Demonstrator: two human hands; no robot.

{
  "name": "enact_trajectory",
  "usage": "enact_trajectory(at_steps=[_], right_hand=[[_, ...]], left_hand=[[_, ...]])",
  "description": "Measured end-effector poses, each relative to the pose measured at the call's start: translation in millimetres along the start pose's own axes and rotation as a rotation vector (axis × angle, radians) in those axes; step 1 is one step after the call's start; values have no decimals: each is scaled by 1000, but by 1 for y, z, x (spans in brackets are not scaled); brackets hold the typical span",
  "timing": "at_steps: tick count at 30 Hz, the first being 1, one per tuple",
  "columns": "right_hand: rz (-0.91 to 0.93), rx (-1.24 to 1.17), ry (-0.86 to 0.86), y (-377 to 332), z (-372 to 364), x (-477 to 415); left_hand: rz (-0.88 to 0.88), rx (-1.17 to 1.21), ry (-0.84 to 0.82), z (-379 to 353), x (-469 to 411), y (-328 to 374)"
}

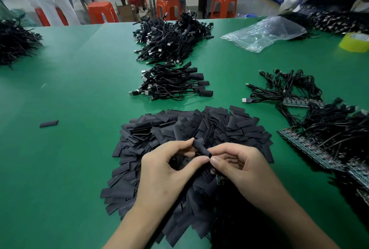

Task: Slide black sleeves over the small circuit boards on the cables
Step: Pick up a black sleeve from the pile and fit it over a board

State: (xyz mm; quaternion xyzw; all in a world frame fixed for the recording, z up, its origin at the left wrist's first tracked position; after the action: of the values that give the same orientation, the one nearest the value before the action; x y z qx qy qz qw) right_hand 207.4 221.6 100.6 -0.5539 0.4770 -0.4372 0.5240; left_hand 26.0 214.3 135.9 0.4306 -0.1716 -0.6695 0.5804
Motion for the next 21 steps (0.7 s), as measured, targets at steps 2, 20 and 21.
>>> enact_trajectory(at_steps=[2, 20, 21], right_hand=[[43, 78, -9, -5, -1, 1], [427, 498, 66, -38, -17, 14], [436, 513, 67, -39, -18, 15]], left_hand=[[13, -22, -19, 1, -2, -1], [27, -128, -62, -7, 4, 3], [27, -138, -46, -6, 5, 4]])
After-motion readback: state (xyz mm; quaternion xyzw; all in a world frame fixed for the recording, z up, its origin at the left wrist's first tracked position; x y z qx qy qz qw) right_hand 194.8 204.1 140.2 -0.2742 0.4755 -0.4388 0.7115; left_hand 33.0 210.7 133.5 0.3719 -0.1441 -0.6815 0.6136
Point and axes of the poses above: each hand's wrist, its own x-axis away from the middle knuckle, its own z-axis out of the back of the hand, y = z × x, the point moved 10 cm from there along -x, towards the middle knuckle, and after that the axes turned 15 degrees about -x, right-handed, at the moved point
